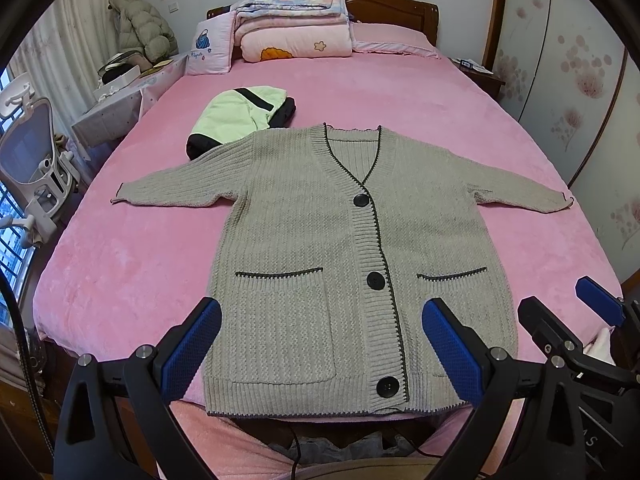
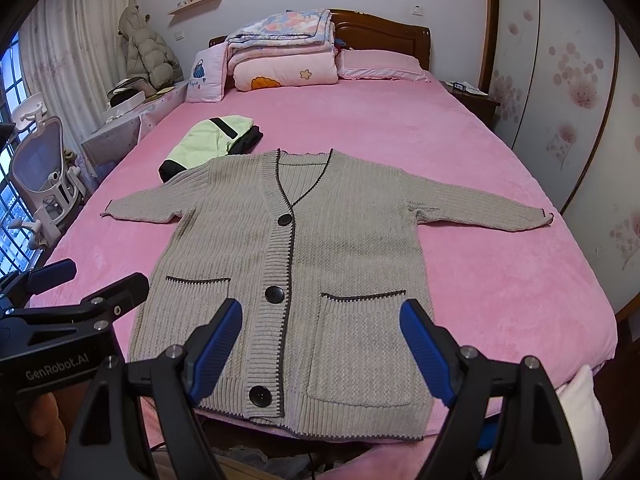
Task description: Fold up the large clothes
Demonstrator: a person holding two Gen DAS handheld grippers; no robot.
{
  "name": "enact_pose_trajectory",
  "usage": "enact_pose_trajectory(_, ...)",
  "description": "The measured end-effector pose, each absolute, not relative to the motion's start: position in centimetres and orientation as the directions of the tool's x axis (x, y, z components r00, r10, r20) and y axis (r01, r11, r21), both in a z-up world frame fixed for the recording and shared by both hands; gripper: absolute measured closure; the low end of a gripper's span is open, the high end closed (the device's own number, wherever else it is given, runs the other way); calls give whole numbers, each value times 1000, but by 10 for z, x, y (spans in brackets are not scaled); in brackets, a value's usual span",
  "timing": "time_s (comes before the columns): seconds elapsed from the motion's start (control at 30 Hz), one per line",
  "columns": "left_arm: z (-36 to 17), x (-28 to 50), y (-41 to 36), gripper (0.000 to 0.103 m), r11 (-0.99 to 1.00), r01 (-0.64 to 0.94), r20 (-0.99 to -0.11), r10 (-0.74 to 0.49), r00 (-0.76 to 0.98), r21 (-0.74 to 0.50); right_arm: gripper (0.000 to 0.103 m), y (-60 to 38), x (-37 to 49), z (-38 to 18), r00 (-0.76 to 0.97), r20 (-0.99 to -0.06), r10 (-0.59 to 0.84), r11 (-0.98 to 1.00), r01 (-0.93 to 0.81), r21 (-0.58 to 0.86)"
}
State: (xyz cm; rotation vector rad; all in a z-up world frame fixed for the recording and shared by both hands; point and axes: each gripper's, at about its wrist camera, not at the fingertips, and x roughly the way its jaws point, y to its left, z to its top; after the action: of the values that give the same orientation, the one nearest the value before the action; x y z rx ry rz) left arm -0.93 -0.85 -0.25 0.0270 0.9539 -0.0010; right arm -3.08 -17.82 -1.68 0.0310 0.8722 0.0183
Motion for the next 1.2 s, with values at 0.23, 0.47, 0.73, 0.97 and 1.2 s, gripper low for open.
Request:
enact_pose_trajectory(0.23, -2, -10, -9, 3, 1000, 16, -819, 12, 573, 26, 21, -178, -31, -17, 639, -768, 33, 999, -7, 37)
enact_pose_trajectory(0.47, -2, -10, -8, 3, 1000, 17, -821, 11, 571, 26, 21, -177, -31, -20, 638, -769, 36, 999, -9, 39)
enact_pose_trajectory(0.73, -1, -9, -8, 3, 1000, 19, -822, 9, 569, 25, 21, -177, -30, -17, 636, -771, 34, 999, -7, 39)
enact_pose_trajectory(0.97, -1, -8, -8, 3, 1000, 19, -823, 9, 568, 24, 21, -176, -31, -21, 638, -769, 32, 999, -9, 34)
enact_pose_trajectory(1.2, -1, -7, -7, 3, 1000, 18, -825, 10, 565, 24, 21, -173, -31, -28, 633, -774, 35, 999, -14, 33)
